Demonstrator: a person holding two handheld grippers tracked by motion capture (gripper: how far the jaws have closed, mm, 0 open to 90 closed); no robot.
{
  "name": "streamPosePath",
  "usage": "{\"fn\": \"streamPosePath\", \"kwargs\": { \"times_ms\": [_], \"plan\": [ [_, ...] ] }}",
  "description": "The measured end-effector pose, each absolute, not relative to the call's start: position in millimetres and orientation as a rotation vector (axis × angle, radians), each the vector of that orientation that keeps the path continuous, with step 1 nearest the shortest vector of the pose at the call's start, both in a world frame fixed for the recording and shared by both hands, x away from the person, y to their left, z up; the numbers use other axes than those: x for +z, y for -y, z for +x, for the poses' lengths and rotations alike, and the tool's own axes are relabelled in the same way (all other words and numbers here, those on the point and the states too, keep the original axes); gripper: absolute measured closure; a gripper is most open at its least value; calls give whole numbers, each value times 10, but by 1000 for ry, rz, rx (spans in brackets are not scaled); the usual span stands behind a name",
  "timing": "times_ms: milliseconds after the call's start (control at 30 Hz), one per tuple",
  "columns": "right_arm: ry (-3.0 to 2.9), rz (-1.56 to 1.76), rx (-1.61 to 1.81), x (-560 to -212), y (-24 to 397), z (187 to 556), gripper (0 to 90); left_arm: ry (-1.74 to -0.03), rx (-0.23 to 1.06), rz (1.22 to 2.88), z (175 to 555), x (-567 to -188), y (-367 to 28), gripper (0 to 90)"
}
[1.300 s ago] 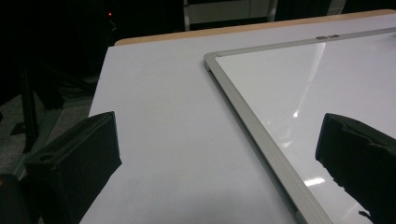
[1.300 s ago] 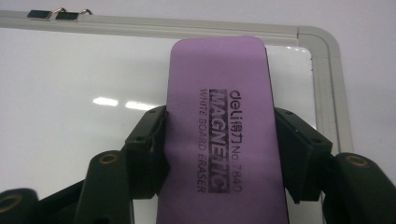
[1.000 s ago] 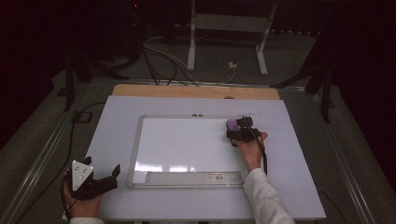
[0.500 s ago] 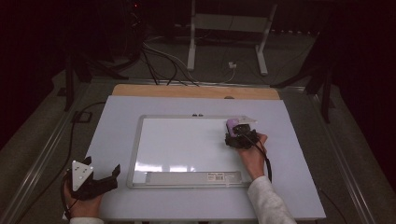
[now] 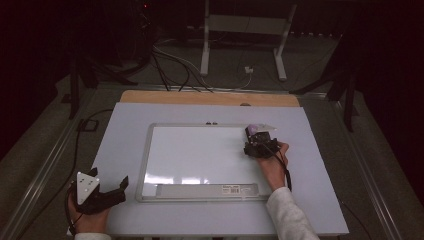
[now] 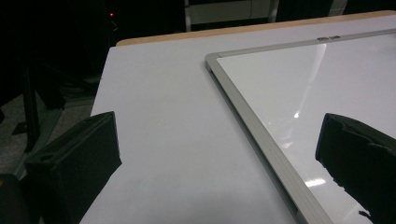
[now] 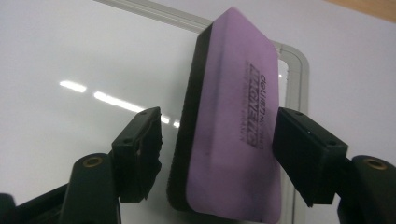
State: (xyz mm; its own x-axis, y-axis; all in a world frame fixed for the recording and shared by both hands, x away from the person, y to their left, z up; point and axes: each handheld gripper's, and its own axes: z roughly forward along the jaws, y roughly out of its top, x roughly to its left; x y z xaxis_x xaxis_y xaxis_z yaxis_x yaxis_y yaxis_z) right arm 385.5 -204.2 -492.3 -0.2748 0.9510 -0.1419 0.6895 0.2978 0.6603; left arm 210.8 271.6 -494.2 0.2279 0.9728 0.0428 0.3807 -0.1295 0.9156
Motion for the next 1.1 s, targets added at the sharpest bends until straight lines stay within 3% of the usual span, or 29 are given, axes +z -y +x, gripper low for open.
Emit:
{"fn": "streamPosePath", "kwargs": {
  "times_ms": [233, 433, 1100],
  "plan": [
    [-2011, 1510, 677, -4951, 2146, 3845, 428, -1282, 889, 1663, 2110, -4943, -2714, 6],
    [-1964, 1531, 697, -4922, 2191, 3833, 619, -1283, 889, 1663, 2110, -4942, -2715, 6],
    [-1794, 1685, 681, -4945, 2275, 3880, 634, -1282, 891, 1663, 2109, -4941, -2709, 6]
  ]
}}
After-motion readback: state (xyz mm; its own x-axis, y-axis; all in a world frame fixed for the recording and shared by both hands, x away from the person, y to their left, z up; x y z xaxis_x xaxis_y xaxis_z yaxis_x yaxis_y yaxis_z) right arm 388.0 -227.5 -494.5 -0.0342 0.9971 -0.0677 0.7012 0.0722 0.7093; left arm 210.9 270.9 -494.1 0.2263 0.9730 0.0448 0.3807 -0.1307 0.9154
